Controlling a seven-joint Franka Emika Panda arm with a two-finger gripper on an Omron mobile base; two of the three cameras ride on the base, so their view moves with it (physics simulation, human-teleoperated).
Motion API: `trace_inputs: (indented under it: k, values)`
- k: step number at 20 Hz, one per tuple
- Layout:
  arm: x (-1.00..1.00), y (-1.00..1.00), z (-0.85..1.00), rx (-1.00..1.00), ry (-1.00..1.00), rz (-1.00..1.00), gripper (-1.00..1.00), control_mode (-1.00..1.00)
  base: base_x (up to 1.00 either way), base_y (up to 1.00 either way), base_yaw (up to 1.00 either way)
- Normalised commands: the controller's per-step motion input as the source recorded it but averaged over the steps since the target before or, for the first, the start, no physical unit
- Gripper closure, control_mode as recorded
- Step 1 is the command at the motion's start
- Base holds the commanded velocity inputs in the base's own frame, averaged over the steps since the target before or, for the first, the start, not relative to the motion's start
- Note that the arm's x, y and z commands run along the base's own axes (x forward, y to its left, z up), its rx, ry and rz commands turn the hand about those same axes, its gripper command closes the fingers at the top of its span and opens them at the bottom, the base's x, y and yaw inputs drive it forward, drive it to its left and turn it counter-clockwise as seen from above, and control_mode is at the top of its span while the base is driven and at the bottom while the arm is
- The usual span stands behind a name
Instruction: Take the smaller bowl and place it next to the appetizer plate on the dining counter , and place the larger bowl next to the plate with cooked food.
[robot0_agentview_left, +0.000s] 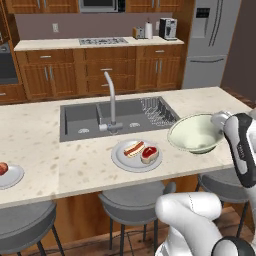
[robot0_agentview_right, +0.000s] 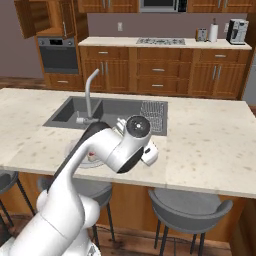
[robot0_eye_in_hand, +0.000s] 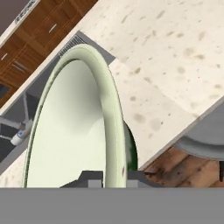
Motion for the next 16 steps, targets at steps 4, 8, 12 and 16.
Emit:
trace_inputs:
  k: [4, 8, 12, 16]
  values:
    - [0.79, 0.0, -0.31, 0.0, 0.0, 0.0, 1.0, -1.0, 0.0, 0.0, 0.0]
    - [0.73, 0.0, -0.44, 0.0, 0.0, 0.0, 1.0, -1.0, 0.0, 0.0, 0.0]
    - [0.71, 0.0, -0.49, 0.0, 0.0, 0.0, 1.0, -1.0, 0.0, 0.0, 0.0]
    - [0.62, 0.0, -0.5, 0.0, 0.0, 0.0, 1.0, -1.0, 0.0, 0.0, 0.0]
